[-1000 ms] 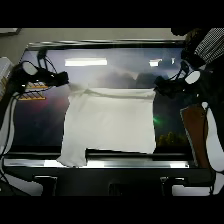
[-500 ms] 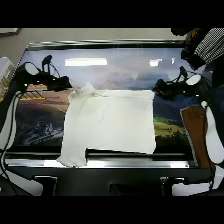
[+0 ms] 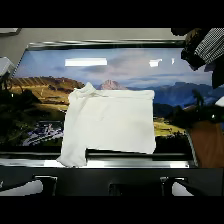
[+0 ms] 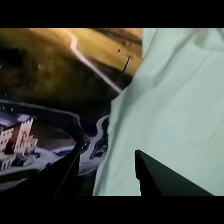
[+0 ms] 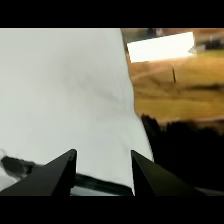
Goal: Fold the clothes and pants, and hang the long-sleeved shirts on hangers.
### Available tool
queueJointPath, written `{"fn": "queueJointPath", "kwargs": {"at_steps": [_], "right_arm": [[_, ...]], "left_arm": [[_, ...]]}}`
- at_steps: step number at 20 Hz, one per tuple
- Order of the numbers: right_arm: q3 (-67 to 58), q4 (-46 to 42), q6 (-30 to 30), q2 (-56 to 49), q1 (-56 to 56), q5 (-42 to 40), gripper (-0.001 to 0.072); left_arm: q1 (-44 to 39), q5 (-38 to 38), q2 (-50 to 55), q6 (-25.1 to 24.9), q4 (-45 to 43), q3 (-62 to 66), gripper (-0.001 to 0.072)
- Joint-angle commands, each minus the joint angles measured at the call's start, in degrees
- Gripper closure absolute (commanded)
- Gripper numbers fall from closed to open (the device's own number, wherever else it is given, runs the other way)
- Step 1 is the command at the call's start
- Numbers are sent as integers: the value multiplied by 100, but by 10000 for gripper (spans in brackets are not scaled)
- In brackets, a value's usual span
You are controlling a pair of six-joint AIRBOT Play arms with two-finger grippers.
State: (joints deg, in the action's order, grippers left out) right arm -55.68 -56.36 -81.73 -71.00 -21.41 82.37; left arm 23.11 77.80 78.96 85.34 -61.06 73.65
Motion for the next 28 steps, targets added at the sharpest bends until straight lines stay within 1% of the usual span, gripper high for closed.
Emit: {"fn": "queueJointPath", "kwargs": {"at_steps": [1, 3, 5, 6, 8, 11, 13, 14, 15, 16, 17, 21, 25, 28], "right_arm": [[1794, -52, 76, 874, -83, 66, 289], [2465, -37, 76, 1191, -81, -245, 289], [2914, 66, 103, 1360, -70, -610, 289], [3067, 107, 146, 1362, -37, -715, 289], [3292, 221, 310, 1362, 118, -979, 290], [3362, 289, 170, 1362, 538, -1681, 295], [3362, 289, -52, 1360, 859, -2037, 357], [3362, 280, -109, 1357, 1014, -2138, 367], [3362, 273, -153, 1357, 1102, -2151, 469], [3362, 319, -166, 1360, 1108, -2124, 664], [3355, 365, -164, 1373, 1108, -2096, 681], [3348, 382, -282, 1580, 1108, -2013, 681], [3348, 476, -448, 1875, 1108, -1917, 681], [3351, 538, -479, 1996, 1108, -1862, 681]], "left_arm": [[505, -367, -1045, -162, 262, -1947, 305], [511, -452, -1394, -275, 260, -2573, 305], [481, -433, -1615, -310, 262, -2922, 305], [463, -424, -1698, -319, 260, -3042, 305], [389, -413, -1757, -531, 260, -3215, 305], [118, -439, -1753, -852, 260, -3366, 305], [-114, -540, -1753, -955, 258, -3471, 304], [-229, -586, -1740, -955, 258, -3532, 297], [-332, -623, -1711, -955, 260, -3591, 298], [-424, -658, -1674, -960, 258, -3659, 297], [-483, -704, -1641, -1005, 258, -3731, 297], [-533, -791, -1486, -1241, 256, -3856, 297], [-535, -1150, -1366, -1252, 271, -3860, 297], [-555, -1215, -1228, -1346, 555, -3862, 298]]}}
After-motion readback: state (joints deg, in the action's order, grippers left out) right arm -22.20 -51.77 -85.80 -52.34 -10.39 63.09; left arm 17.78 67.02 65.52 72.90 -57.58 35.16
